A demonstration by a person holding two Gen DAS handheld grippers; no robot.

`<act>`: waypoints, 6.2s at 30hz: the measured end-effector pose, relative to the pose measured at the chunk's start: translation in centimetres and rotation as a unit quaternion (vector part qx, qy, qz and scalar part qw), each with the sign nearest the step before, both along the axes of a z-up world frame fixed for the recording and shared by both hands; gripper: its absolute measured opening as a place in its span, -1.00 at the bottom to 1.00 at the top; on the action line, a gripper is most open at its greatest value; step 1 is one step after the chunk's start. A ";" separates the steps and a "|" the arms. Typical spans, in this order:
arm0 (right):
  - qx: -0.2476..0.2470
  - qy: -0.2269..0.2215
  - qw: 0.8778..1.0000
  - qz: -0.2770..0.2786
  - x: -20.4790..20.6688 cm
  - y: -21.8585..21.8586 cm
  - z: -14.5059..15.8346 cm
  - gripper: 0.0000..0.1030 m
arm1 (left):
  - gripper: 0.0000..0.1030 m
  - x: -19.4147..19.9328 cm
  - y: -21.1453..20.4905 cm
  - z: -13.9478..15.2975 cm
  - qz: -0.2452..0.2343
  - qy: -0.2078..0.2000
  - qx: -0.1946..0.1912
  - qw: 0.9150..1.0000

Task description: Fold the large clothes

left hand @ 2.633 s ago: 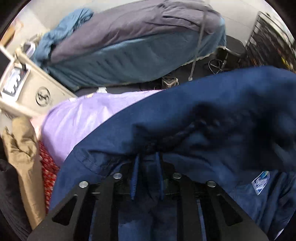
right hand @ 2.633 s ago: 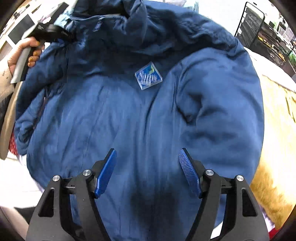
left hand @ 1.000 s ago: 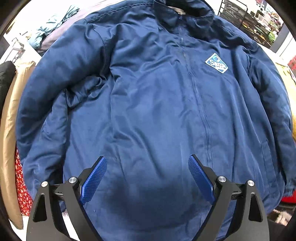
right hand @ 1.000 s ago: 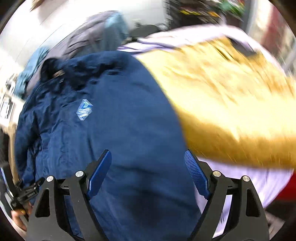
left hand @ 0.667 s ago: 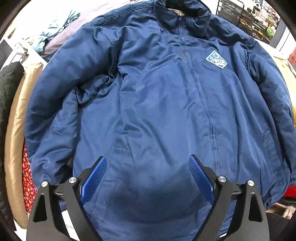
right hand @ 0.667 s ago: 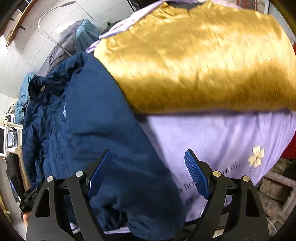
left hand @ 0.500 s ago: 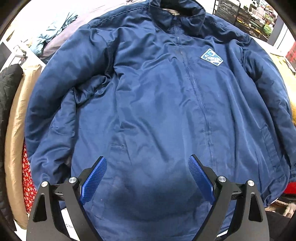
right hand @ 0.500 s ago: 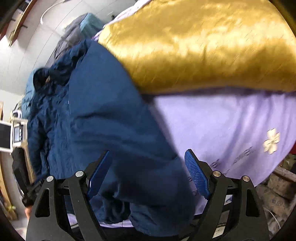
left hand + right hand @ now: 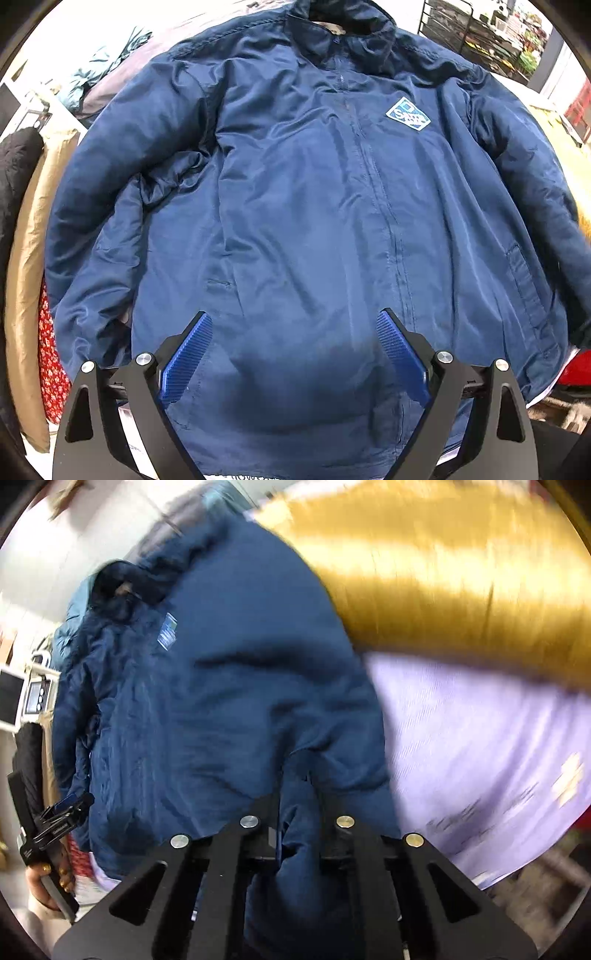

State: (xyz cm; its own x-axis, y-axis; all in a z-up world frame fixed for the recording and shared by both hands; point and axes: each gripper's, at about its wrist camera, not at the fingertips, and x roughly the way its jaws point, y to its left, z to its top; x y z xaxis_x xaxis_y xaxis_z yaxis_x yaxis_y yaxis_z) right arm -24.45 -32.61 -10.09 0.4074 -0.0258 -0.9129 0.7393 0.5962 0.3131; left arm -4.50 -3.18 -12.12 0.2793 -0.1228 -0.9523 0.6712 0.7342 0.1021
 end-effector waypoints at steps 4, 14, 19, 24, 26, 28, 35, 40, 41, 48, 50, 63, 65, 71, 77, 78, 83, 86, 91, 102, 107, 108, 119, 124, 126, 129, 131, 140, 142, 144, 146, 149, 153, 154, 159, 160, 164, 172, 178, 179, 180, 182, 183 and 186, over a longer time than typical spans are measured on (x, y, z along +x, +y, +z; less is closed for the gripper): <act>-0.179 0.045 0.981 0.052 1.3 -2.7 8.4 -0.82 | 0.72 0.7 0.4 0.0 0.011 -0.001 -0.001 1.000; -0.300 0.162 0.939 0.036 4.7 -15.3 8.9 -0.41 | 0.72 2.3 0.4 0.8 0.022 -0.011 -0.009 1.000; -0.236 0.154 0.958 -0.047 3.3 -16.6 4.4 0.22 | 0.77 2.8 1.4 0.7 0.043 -0.009 -0.006 0.999; -0.193 0.073 0.971 -0.118 1.2 -13.6 4.9 0.40 | 0.77 3.5 3.0 -0.8 0.066 0.010 0.012 0.998; -0.169 0.040 0.976 -0.133 0.5 -12.5 4.8 0.44 | 0.77 3.6 3.4 -1.3 0.072 0.016 0.019 0.997; -0.130 0.013 0.980 -0.150 -0.3 -11.2 4.2 0.45 | 0.77 3.8 3.5 -1.8 0.074 0.020 0.025 0.997; -0.085 -0.012 0.968 -0.234 -3.3 -9.8 2.3 0.44 | 0.77 4.2 3.1 -1.7 0.062 0.013 0.027 0.998; -0.077 -0.008 0.937 -0.340 -8.0 -11.4 2.0 0.44 | 0.77 4.4 3.1 -2.0 0.068 0.021 0.026 0.997; -0.078 -0.007 0.934 -0.349 -8.5 -11.6 2.1 0.44 | 0.77 4.4 3.0 -2.1 0.069 0.023 0.026 0.997; -0.084 -0.018 0.917 -0.388 -11.3 -14.1 2.7 0.44 | 0.77 4.0 1.9 -2.5 0.059 0.032 0.022 0.998; -0.079 -0.017 0.919 -0.385 -11.2 -14.8 2.4 0.35 | 0.77 3.7 1.5 -2.6 0.052 0.031 0.021 0.998; -0.159 -0.033 0.950 -0.267 -5.9 -16.3 8.2 -0.69 | 0.77 2.9 1.6 -3.4 0.046 0.032 0.033 0.998; -0.168 -0.047 0.952 -0.250 -4.3 -16.4 9.7 -0.69 | 0.77 3.0 1.5 -3.3 0.046 0.029 0.031 0.998; -0.224 -0.109 0.961 -0.116 6.6 -14.9 16.2 -0.71 | 0.77 3.1 1.6 -2.3 0.053 0.024 0.016 0.998; -0.246 -0.194 0.949 0.025 18.6 -9.9 21.7 -0.72 | 0.77 3.6 2.6 -1.1 0.081 0.025 -0.010 0.996; -0.243 -0.201 0.948 0.044 20.1 -8.9 21.9 -0.72 | 0.77 3.9 2.9 -0.9 0.089 0.024 -0.014 0.996; -0.218 -0.213 0.938 0.168 29.2 -1.1 20.7 -0.72 | 0.77 4.6 4.4 -0.8 0.114 0.012 -0.010 0.993; -0.201 -0.206 0.935 0.207 31.8 1.9 19.2 -0.72 | 0.77 5.0 5.7 -1.0 0.129 0.009 -0.002 0.992; -0.182 -0.168 0.927 0.282 36.5 9.2 13.8 -0.72 | 0.77 5.8 8.0 -1.7 0.155 0.017 0.006 0.988; -0.152 -0.066 0.931 0.324 40.4 14.7 2.2 -0.72 | 0.77 7.6 10.0 -1.6 0.182 0.015 0.014 0.983; -0.138 -0.061 0.939 0.310 41.7 14.2 1.1 -0.65 | 0.77 7.8 9.8 -1.4 0.176 0.004 0.014 0.984; -0.130 -0.061 0.940 0.310 42.1 14.3 1.1 -0.59 | 0.77 7.9 9.6 -1.5 0.175 0.005 0.013 0.984; -0.056 -0.040 0.920 0.386 42.4 18.2 -1.0 0.64 | 0.77 7.5 7.8 -2.1 0.162 0.009 0.012 0.987; -0.054 -0.071 0.941 0.326 38.6 14.9 0.3 0.64 | 0.77 7.6 6.9 -2.7 0.146 0.010 0.019 0.989; -0.053 -0.076 0.951 0.294 37.5 12.9 0.7 0.64 | 0.77 7.7 6.3 -2.7 0.140 0.005 0.019 0.990; -0.074 -0.066 0.968 0.230 35.4 8.6 0.6 0.67 | 0.77 7.7 5.7 -2.5 0.135 0.005 0.013 0.991; -0.088 -0.031 0.975 0.203 34.9 6.1 -0.5 0.67 | 0.77 7.6 5.0 -2.5 0.130 0.003 0.010 0.991; -0.117 0.081 0.978 0.151 32.5 0.7 -5.9 0.67 | 0.73 8.3 -0.7 -1.5 0.077 -0.016 -0.017 0.997; -0.135 0.101 0.969 0.180 32.7 1.3 -6.9 0.68 | 0.69 9.0 -2.8 -1.7 0.060 -0.021 -0.018 0.998; -0.157 0.117 0.959 0.205 32.8 2.0 -7.8 0.73 | 0.69 9.8 -5.7 -2.0 0.040 -0.027 -0.016 0.999; -0.167 0.126 0.954 0.217 32.9 2.3 -8.6 0.76 | 0.70 10.3 -7.9 -2.6 0.023 -0.040 -0.014 0.999; -0.157 0.132 0.954 0.218 33.0 2.0 -10.0 0.79 | 0.71 11.5 -11.4 -5.3 -0.004 -0.043 0.025 0.999; -0.148 0.137 0.953 0.228 33.4 1.5 -11.3 0.89 | 0.79 12.9 -13.5 -9.0 -0.013 -0.024 0.065 0.998; -0.149 0.141 0.951 0.230 33.6 1.4 -11.5 0.89 | 0.90 13.4 -13.5 -9.4 -0.001 -0.018 0.060 0.998; -0.145 0.140 0.954 0.223 34.1 0.8 -12.4 0.89 | 0.90 16.8 -12.0 -11.3 0.084 0.073 -0.004 0.994; -0.147 0.138 0.954 0.222 34.2 0.8 -12.5 0.89 | 0.90 17.2 -12.1 -11.4 0.084 0.081 -0.004 0.993; -0.157 0.133 0.954 0.216 34.3 1.0 -12.7 0.89 | 0.90 17.8 -12.9 -11.7 0.077 0.085 0.015 0.993; -0.154 0.144 0.955 0.208 34.7 1.0 -12.8 0.89 | 0.90 16.5 -14.5 -11.7 0.079 0.064 0.017 0.995; -0.137 0.157 0.954 0.216 36.0 0.2 -11.2 0.89 | 0.87 14.8 -14.0 -9.0 0.076 0.040 0.012 0.996; -0.136 0.146 0.957 0.209 35.8 0.2 -10.5 0.89 | 0.87 14.1 -13.1 -8.3 0.073 0.029 0.004 0.997; -0.133 0.128 0.962 0.200 35.4 0.3 -9.6 0.89 | 0.87 13.5 -12.6 -7.5 0.070 0.019 -0.003 0.997; -0.129 0.106 0.967 0.193 34.6 0.7 -8.5 0.89 | 0.87 12.4 -11.0 -6.5 0.065 0.007 -0.011 0.998; -0.129 0.097 0.968 0.193 34.0 1.0 -7.8 0.89 | 0.87 11.8 -10.0 -6.1 0.065 0.004 -0.014 0.998; -0.130 0.083 0.967 0.202 32.4 2.2 -7.0 0.89 | 0.87 9.9 -6.7 -5.5 0.074 0.004 -0.020 0.997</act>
